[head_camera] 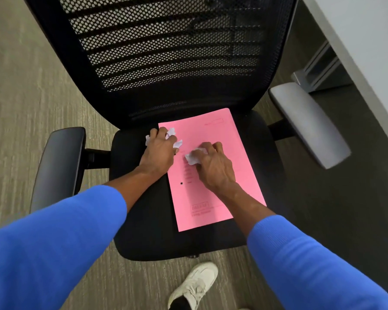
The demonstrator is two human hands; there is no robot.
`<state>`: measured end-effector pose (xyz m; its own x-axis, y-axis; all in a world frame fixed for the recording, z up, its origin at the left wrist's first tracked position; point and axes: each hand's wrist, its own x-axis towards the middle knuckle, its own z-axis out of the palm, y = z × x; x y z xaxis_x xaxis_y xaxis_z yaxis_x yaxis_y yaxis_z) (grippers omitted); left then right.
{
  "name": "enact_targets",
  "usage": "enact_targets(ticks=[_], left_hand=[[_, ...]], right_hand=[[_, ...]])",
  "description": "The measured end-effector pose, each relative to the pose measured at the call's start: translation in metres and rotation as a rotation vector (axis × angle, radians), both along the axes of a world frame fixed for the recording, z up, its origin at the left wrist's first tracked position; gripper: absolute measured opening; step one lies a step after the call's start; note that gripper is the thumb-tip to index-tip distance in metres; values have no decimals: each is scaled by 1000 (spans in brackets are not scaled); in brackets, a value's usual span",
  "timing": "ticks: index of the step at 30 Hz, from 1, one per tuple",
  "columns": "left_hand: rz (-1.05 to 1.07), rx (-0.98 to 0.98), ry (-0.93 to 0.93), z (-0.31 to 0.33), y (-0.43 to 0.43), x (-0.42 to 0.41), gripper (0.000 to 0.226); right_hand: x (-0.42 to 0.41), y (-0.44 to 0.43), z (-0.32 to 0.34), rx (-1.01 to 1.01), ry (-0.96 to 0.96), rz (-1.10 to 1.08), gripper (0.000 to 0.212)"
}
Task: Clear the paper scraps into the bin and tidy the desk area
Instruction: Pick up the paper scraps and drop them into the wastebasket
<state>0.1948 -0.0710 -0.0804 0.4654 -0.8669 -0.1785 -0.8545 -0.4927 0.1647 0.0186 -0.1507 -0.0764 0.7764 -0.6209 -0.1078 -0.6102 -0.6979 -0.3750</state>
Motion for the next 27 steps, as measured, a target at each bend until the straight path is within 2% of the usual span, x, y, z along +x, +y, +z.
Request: enact_targets(ticks=[6,16,23,27], left_hand=[[-14,-82,2,1,5,-11,30],[0,-245,178,10,16,-53,25],[43,-410,348,19,21,-108,28],[-21,-368,428,24,23,-152,28]], right_hand=[[-6,10,-2,-20,-7,-37,21],[-31,28,-11,-2,-81,-168,19],[-82,56,-6,169,-258,-577,17],[-135,81,-3,187,-332,-789,16]])
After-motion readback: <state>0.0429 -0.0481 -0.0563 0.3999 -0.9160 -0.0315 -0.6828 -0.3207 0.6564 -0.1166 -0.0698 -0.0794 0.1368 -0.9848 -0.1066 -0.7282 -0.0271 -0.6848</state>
